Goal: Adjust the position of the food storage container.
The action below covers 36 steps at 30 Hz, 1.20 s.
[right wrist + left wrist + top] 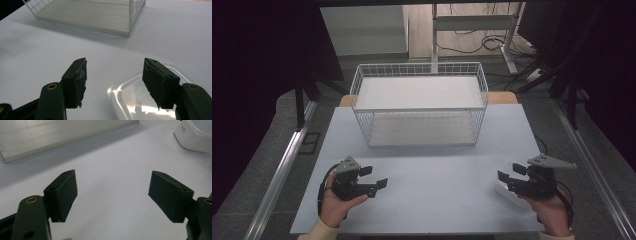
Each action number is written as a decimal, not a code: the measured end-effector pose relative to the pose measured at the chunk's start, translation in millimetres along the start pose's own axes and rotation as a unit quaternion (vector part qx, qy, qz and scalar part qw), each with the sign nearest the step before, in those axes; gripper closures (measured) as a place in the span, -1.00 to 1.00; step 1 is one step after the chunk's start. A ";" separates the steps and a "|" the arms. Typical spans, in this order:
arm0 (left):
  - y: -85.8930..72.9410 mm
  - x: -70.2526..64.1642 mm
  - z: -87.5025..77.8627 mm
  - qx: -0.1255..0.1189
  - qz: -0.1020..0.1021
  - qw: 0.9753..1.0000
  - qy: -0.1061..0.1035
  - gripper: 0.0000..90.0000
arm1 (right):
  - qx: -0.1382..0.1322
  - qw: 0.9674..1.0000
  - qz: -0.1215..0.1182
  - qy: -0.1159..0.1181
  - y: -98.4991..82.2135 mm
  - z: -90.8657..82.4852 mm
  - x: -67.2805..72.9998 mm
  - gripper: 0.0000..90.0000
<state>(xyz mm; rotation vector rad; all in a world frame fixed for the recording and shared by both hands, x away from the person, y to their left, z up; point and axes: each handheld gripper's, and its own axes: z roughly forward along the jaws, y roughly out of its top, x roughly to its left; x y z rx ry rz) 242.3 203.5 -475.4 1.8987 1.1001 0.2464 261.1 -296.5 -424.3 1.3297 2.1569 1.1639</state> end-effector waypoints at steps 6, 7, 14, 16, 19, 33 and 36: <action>-0.1 0.7 -0.9 0.000 -0.002 1.000 0.000 -0.50 | 0.001 1.000 0.020 -0.015 -6.7 -12.5 -17.7 -0.15; -0.2 0.9 -0.7 -0.001 -0.003 1.000 0.000 -0.50 | 0.003 1.000 0.022 -0.021 -8.0 -14.7 -20.8 -0.14; -1.1 1.7 0.3 0.002 -0.003 1.000 0.001 -0.50 | 0.010 0.997 0.043 -0.061 -16.2 -31.2 -43.0 0.02; -1.0 1.5 0.1 0.001 -0.003 1.000 0.002 -0.50 | 0.016 0.996 0.050 -0.073 -17.8 -35.4 -48.9 0.05; -0.2 1.1 -1.2 -0.002 -0.003 1.000 0.003 -0.50 | 0.019 0.996 0.051 -0.077 -19.6 -39.3 -54.3 0.08; -0.2 2.4 -1.0 0.000 -0.007 1.000 0.007 -0.49 | 0.049 0.985 0.091 -0.135 -36.2 -54.3 -88.1 0.75; -0.6 2.3 0.1 0.003 -0.006 1.000 0.007 -0.49 | 0.077 0.983 0.092 -0.138 -40.3 -48.4 -92.9 0.98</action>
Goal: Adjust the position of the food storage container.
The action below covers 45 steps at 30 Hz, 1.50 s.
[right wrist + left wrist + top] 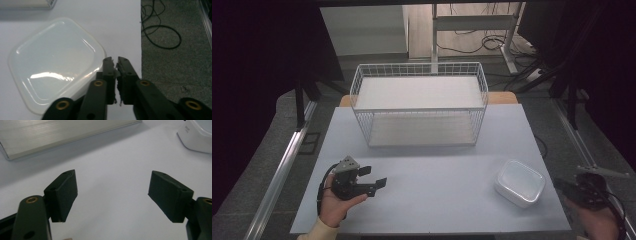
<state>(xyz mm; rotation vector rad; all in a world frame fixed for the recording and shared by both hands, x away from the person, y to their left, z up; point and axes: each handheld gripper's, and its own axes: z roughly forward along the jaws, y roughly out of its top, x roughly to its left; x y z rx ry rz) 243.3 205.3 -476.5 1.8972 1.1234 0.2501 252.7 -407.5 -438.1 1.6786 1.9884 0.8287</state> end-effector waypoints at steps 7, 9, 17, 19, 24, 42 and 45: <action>-0.7 0.9 2.2 0.001 -0.002 1.000 0.003 -0.49 | 0.033 0.999 -0.006 -0.008 1.5 17.6 1.4 0.99; -0.7 1.2 2.1 0.001 -0.002 1.000 0.003 -0.49 | 0.036 0.999 -0.006 -0.011 1.8 19.5 2.1 0.99; -1.1 2.0 2.4 0.001 -0.003 1.000 0.002 -0.49 | 0.053 0.998 -0.023 -0.033 10.1 27.1 13.5 0.99; -1.2 2.2 2.6 0.001 -0.003 1.000 0.003 -0.49 | 0.054 0.998 -0.024 -0.034 10.8 27.8 15.2 0.99; -1.8 4.1 3.3 0.003 -0.005 1.000 0.004 -0.49 | 0.054 0.998 -0.032 -0.032 12.7 30.6 20.4 0.99; -1.2 3.6 2.2 0.000 -0.006 1.000 0.005 -0.49 | 0.061 0.994 -0.086 0.003 26.2 51.0 67.9 0.99; -0.9 3.5 1.3 -0.002 -0.007 1.000 0.005 -0.49 | 0.060 0.994 -0.092 0.007 27.0 53.5 75.0 0.99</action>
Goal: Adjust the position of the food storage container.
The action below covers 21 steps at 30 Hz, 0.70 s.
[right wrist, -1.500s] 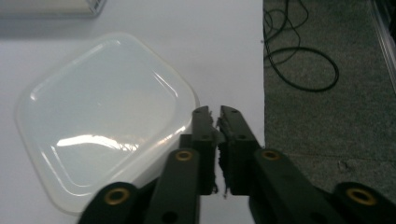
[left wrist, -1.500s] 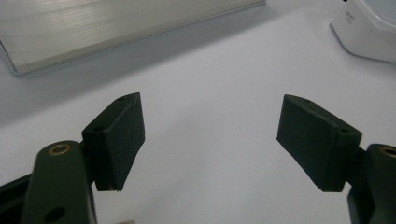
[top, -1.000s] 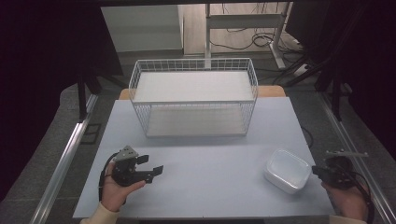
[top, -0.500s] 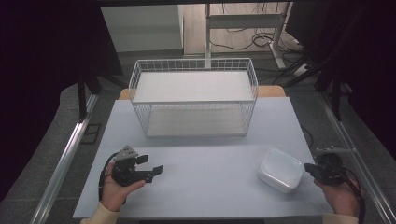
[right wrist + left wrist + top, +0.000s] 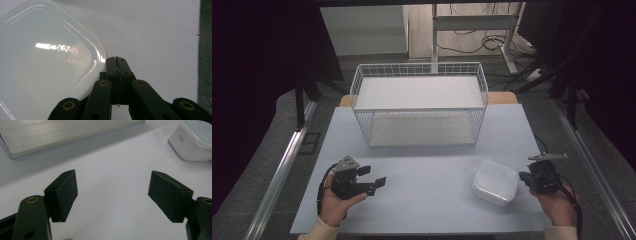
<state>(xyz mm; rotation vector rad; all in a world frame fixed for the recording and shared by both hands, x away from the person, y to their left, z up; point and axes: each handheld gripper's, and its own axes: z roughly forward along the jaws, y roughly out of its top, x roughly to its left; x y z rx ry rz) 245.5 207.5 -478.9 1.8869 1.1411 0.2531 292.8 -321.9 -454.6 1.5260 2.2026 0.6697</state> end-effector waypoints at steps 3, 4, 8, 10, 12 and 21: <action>-0.4 0.9 0.8 0.002 -0.001 1.000 0.001 -0.49 | 0.000 1.000 -0.016 0.008 6.5 6.3 16.5 0.99; -0.4 0.9 0.8 0.002 -0.001 1.000 0.001 -0.49 | 0.000 1.000 -0.016 0.008 6.5 6.3 16.5 0.99; -0.3 0.2 0.3 0.001 0.000 1.000 0.001 -0.49 | 0.004 0.999 -0.038 0.020 15.5 14.2 35.8 0.99; -0.1 -0.2 -0.3 0.000 0.000 1.000 0.000 -0.49 | 0.005 0.998 -0.051 0.026 19.8 18.4 44.2 0.99; -0.1 -0.2 -0.2 0.000 -0.001 1.000 0.001 -0.49 | 0.007 0.998 -0.061 0.030 23.8 22.7 52.6 0.99; -0.4 -0.6 1.2 0.002 -0.001 1.000 0.001 -0.49 | 0.003 0.994 -0.097 0.057 38.2 35.3 90.4 0.99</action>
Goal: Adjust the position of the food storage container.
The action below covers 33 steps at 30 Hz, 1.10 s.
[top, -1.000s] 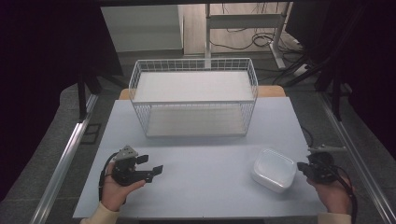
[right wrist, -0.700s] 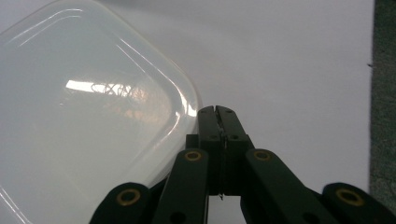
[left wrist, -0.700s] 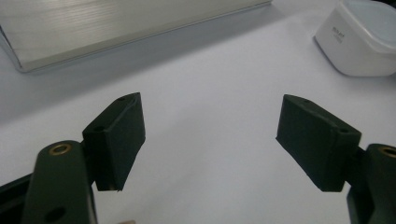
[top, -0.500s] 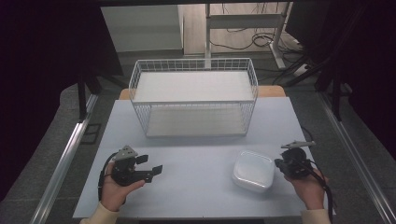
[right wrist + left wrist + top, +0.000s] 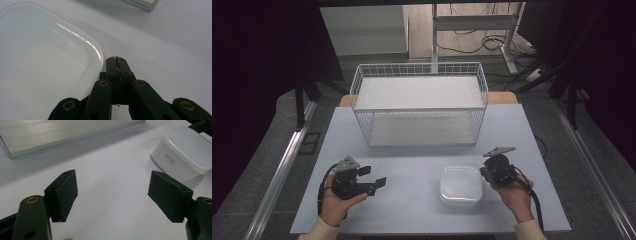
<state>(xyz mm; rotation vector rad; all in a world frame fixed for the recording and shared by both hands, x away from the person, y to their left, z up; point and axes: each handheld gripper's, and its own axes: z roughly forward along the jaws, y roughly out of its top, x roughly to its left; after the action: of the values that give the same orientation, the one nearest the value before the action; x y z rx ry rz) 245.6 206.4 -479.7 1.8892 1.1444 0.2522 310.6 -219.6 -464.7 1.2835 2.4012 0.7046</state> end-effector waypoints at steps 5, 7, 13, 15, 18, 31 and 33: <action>0.1 0.3 -1.0 -0.001 0.000 1.000 0.000 -0.49 | -0.004 1.000 -0.012 0.006 2.6 2.6 8.2 0.99; 0.1 0.9 -1.4 -0.002 0.000 1.000 0.000 -0.49 | -0.008 1.000 -0.015 0.007 0.8 1.0 8.0 0.99; 0.0 3.5 -3.1 -0.004 -0.002 1.000 0.001 -0.49 | -0.022 0.999 -0.018 0.016 -18.7 -18.9 4.2 0.99; 0.2 4.4 -4.0 -0.006 -0.003 1.000 0.002 -0.49 | -0.021 0.999 -0.014 0.025 -31.7 -27.5 4.3 0.99; 0.2 4.8 -5.1 -0.008 -0.006 1.000 0.003 -0.49 | -0.015 0.999 -0.014 0.042 -52.5 -34.5 8.4 0.99; 0.7 2.4 -0.4 -0.004 -0.007 1.000 0.004 -0.49 | 0.016 0.992 -0.068 0.109 -66.2 -23.9 48.1 0.99; 0.4 2.8 0.0 -0.004 -0.008 1.000 0.004 -0.49 | 0.014 0.992 -0.069 0.106 -64.5 -23.3 47.6 0.99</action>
<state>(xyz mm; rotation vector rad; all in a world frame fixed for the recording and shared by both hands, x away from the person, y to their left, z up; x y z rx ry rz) 247.4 208.5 -480.1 1.8730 1.1631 0.2548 229.6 -216.4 -484.4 1.0884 2.6479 0.8049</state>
